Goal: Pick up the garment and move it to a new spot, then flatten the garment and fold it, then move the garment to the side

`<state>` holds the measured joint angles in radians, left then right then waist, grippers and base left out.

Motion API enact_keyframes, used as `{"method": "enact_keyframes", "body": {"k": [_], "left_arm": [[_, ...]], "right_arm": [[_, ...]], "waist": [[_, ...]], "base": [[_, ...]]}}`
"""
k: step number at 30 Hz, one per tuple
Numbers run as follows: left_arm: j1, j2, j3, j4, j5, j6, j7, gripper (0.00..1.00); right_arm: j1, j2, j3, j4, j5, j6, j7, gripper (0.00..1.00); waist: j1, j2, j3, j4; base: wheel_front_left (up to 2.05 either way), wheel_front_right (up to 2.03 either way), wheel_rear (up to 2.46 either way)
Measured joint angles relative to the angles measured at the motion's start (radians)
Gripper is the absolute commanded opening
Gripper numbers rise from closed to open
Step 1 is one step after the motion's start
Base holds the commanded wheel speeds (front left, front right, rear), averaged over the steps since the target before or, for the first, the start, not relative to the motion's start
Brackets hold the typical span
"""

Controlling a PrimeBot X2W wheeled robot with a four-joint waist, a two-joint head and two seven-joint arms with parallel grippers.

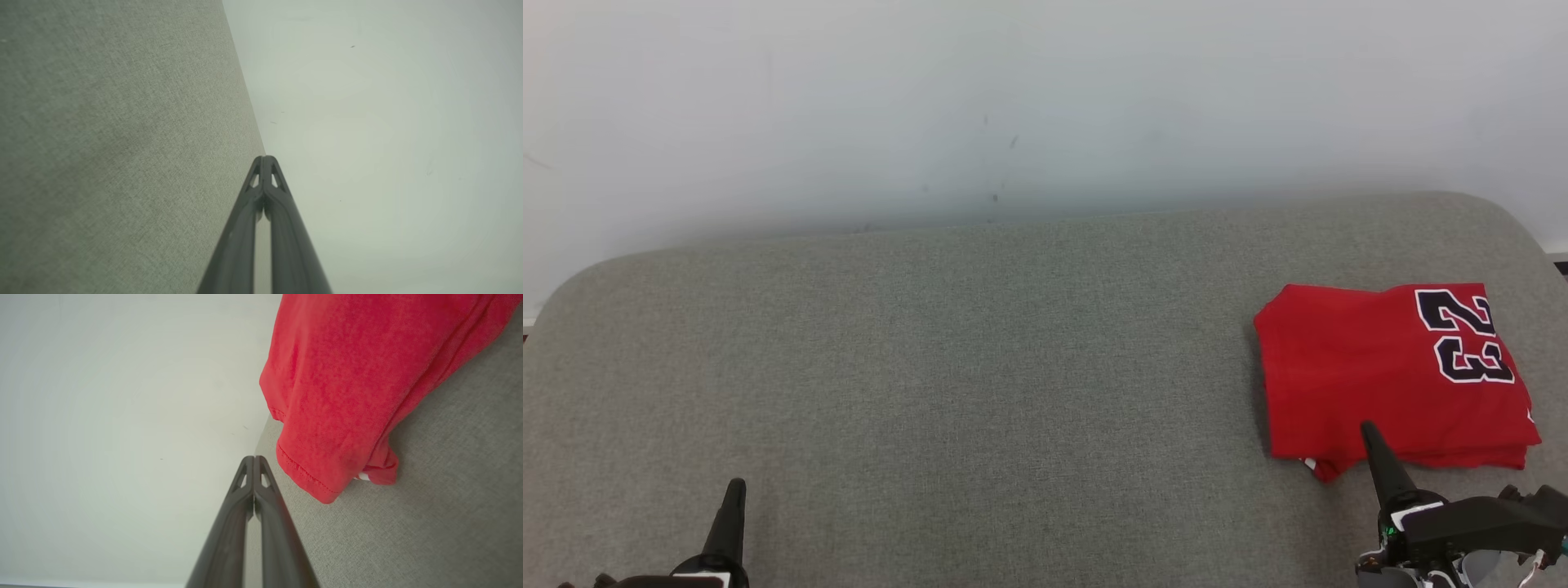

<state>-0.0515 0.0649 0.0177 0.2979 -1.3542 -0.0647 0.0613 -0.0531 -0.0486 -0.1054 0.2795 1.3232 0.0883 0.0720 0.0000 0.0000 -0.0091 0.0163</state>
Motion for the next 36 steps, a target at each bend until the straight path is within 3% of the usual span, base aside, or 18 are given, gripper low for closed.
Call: {"method": "enact_keyframes", "body": {"k": [21, 36], "left_arm": [[-0.023, -0.025, 0.072, 0.001, -0.235, -0.059, 0.051, 0.00], [-0.036, -0.026, 0.072, 0.001, -0.239, -0.059, 0.052, 0.00]], "right_arm": [[-0.023, 0.003, -0.027, 0.017, 0.272, 0.028, 0.043, 0.00], [-0.036, 0.003, -0.028, 0.017, 0.278, 0.030, 0.043, 0.00]], "waist": [[0.0000, 0.0000, 0.011, -0.016], [0.0000, 0.0000, 0.011, -0.016]], "base": [[0.00, 0.00, 0.00], [0.00, 0.00, 0.00]]}}
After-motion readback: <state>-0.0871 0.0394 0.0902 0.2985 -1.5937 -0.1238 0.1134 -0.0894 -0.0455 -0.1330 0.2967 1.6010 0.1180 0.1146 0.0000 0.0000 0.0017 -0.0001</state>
